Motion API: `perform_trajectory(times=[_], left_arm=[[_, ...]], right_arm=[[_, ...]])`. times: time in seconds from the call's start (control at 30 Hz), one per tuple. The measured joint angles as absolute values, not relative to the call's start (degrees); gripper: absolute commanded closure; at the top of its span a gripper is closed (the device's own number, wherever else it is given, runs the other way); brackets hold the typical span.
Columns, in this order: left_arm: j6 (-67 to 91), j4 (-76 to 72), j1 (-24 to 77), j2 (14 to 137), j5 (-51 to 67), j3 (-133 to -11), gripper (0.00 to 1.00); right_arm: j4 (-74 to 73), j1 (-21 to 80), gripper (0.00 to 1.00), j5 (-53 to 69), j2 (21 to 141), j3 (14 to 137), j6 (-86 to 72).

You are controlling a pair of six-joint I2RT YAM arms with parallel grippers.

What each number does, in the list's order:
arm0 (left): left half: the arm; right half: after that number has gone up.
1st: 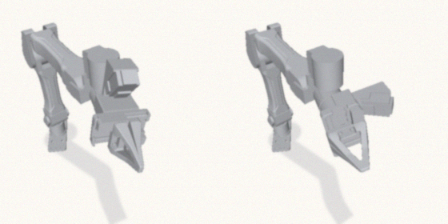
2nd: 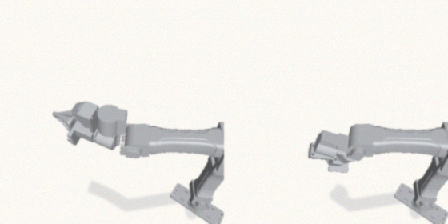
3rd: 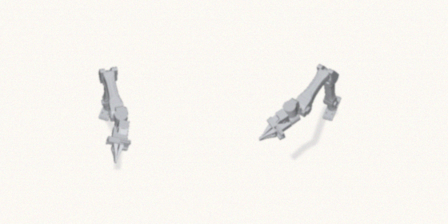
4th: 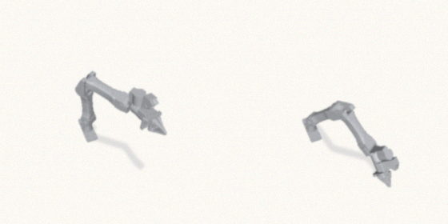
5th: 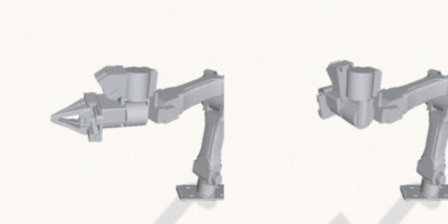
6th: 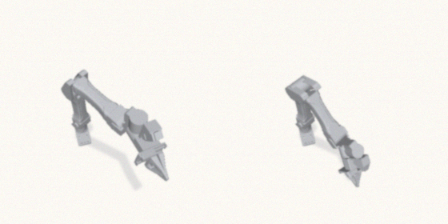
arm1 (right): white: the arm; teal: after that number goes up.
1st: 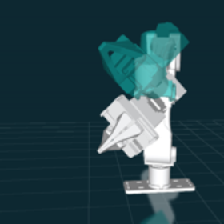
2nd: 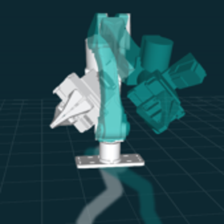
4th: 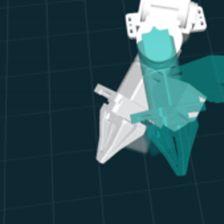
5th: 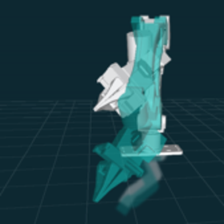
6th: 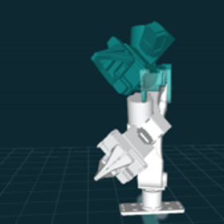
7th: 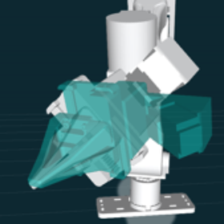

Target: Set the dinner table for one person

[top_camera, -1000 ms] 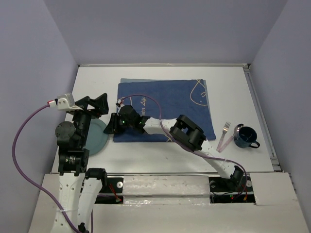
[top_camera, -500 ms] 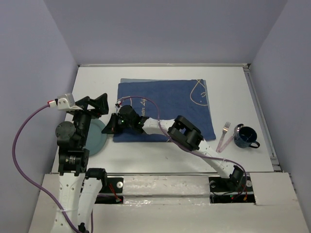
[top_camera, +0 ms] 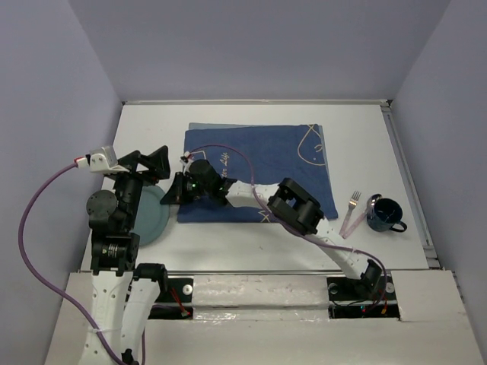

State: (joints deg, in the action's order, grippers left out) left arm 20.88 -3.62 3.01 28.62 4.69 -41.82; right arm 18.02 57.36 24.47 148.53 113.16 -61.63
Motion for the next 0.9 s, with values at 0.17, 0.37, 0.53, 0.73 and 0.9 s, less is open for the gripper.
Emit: perform_trajectory(times=[0.17, 0.37, 0.53, 0.73, 0.9], left_arm=[[19.6, -3.4, 3.9, 28.6, 4.4, -44.8, 0.01], [18.5, -4.5, 4.2, 27.5, 3.7, -45.4, 0.01], [18.5, -4.4, 5.0, 27.5, 3.9, -43.7, 0.01], [18.5, -3.6, 6.0, 27.5, 4.6, -42.5, 0.01], [18.5, -3.6, 6.1, 27.6, 5.6, -42.3, 0.01]], right_arm=[[16.8, 54.1, 1.0, 25.3, 141.8, 107.4, -57.5], [23.3, 44.8, 1.0, 27.8, 128.9, 92.9, -58.8], [33.5, 34.7, 1.0, 29.6, 115.9, 74.4, -61.7], [41.0, 24.1, 1.0, 30.4, 106.3, 56.0, -63.1], [41.8, 18.7, 1.0, 31.3, 104.2, 47.1, -63.2]])
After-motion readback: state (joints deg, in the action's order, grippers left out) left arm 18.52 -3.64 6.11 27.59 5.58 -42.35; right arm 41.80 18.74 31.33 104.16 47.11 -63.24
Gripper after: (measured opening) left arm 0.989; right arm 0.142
